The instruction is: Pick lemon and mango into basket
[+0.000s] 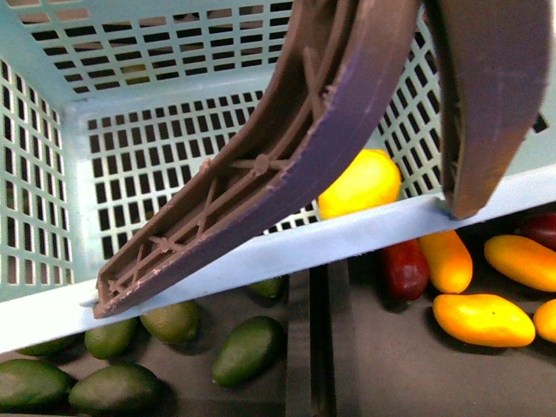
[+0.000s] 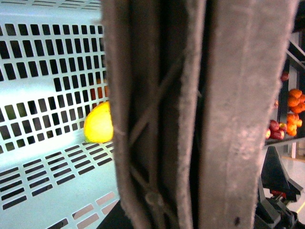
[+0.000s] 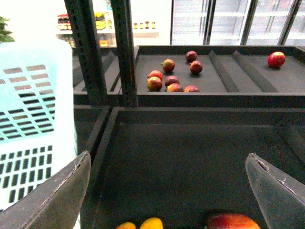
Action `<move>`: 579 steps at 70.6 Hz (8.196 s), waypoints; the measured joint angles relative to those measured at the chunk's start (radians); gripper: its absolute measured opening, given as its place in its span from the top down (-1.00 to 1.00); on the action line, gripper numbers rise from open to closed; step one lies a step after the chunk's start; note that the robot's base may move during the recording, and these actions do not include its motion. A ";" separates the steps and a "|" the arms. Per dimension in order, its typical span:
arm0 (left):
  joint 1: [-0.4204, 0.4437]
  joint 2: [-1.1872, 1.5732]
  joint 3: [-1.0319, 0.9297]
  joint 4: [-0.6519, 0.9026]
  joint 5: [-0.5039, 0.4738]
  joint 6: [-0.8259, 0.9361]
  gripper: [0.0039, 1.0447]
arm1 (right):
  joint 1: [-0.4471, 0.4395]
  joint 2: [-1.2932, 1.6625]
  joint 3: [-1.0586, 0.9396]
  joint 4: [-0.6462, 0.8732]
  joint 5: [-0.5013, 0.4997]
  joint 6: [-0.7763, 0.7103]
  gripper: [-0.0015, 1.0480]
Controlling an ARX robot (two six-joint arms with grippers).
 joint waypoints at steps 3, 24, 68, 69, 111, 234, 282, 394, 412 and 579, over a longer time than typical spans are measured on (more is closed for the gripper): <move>0.000 0.000 0.000 0.000 -0.009 0.004 0.71 | 0.011 0.012 0.030 -0.108 0.078 0.051 -0.83; -0.013 0.000 0.000 0.000 0.034 -0.001 0.71 | -0.241 0.405 0.314 -0.775 0.093 0.551 -0.83; -0.016 0.000 0.000 0.000 0.031 -0.002 0.71 | -0.269 1.340 0.795 -0.645 0.056 1.129 -0.83; -0.016 0.000 0.000 0.000 0.031 -0.002 0.71 | -0.264 1.355 0.811 -0.648 0.056 1.136 -0.83; -0.016 0.000 0.000 0.000 0.026 -0.002 0.71 | -0.224 1.595 1.125 -0.698 0.046 1.238 -0.83; -0.016 0.000 0.000 0.000 0.026 -0.002 0.71 | 0.272 0.443 0.808 -0.654 -0.099 0.805 -0.12; -0.016 0.003 -0.002 0.000 0.023 -0.005 0.71 | 0.227 0.338 0.695 -0.654 0.127 0.679 -0.77; -0.016 0.003 -0.002 0.000 0.022 -0.002 0.71 | -0.084 -0.445 -0.136 -0.288 -0.077 0.002 0.96; -0.016 0.003 -0.003 0.000 0.022 -0.001 0.71 | -0.084 -0.543 -0.137 -0.382 -0.078 0.003 0.96; -0.018 0.006 -0.003 0.000 0.024 -0.004 0.71 | -0.084 -0.848 -0.136 -0.690 -0.077 0.000 -0.83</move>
